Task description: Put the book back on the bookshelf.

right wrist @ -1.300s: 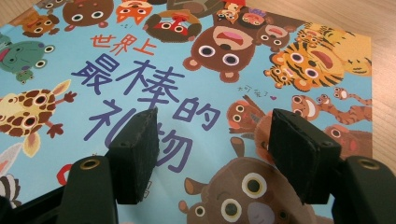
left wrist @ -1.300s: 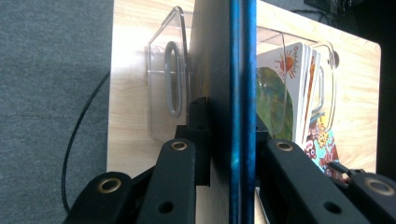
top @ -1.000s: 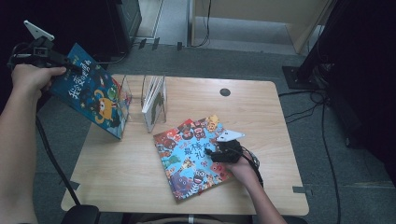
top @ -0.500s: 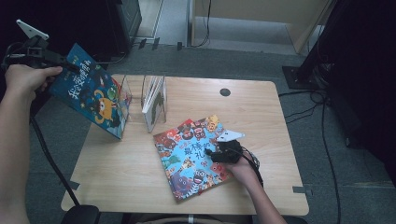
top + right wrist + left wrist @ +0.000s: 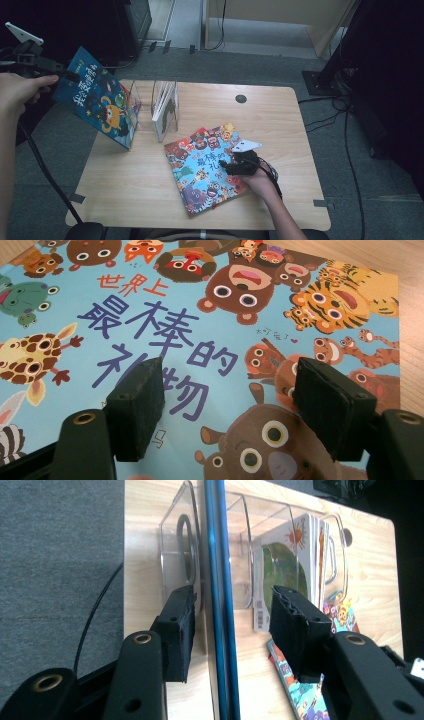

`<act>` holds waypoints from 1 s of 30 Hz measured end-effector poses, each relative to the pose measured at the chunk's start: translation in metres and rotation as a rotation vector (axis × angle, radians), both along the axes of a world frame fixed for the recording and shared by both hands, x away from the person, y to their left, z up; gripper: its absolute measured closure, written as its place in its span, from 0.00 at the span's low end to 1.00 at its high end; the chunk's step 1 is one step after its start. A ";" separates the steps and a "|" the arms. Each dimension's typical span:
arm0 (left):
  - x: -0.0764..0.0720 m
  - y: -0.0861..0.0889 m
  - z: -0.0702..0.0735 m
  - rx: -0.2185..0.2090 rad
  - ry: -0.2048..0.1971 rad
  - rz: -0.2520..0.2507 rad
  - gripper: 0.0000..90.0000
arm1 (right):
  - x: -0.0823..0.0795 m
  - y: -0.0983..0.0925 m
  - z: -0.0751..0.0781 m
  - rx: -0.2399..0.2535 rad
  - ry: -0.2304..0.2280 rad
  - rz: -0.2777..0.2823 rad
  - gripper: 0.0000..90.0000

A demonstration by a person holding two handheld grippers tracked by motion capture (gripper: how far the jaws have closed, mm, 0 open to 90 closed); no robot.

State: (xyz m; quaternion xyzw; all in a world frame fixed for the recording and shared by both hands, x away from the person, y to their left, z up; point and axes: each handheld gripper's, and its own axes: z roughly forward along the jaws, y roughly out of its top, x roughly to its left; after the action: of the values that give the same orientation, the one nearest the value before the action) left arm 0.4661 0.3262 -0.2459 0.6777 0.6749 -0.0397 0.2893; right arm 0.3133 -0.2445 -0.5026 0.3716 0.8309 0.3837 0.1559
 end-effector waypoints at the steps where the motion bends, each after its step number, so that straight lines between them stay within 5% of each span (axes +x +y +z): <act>1: -0.003 0.000 0.000 0.001 -0.002 0.000 0.59 | 0.000 0.000 0.000 -0.001 0.001 0.001 0.31; 13: -0.035 0.003 -0.001 0.032 -0.016 -0.006 0.55 | 0.001 0.000 0.000 -0.001 0.002 0.016 0.28; 16: -0.045 0.005 -0.001 -0.002 -0.027 -0.006 0.54 | 0.001 0.000 0.000 -0.002 0.003 0.020 0.28; 22: -0.067 0.000 0.000 0.034 -0.054 -0.015 0.54 | 0.002 -0.001 0.000 -0.004 0.000 0.032 0.27; 24: -0.076 -0.001 -0.004 0.007 -0.051 -0.018 0.53 | 0.003 -0.001 0.000 -0.002 0.002 0.032 0.28; 30: -0.102 -0.007 -0.017 0.017 -0.071 -0.029 0.53 | 0.004 -0.002 0.000 0.002 0.005 0.040 0.29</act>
State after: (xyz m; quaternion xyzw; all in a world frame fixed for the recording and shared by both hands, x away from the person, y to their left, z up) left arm 0.3639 0.3189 -0.2629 0.6908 0.6546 -0.0140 0.3068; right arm 0.3171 -0.2465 -0.5026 0.3558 0.8383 0.3866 0.1459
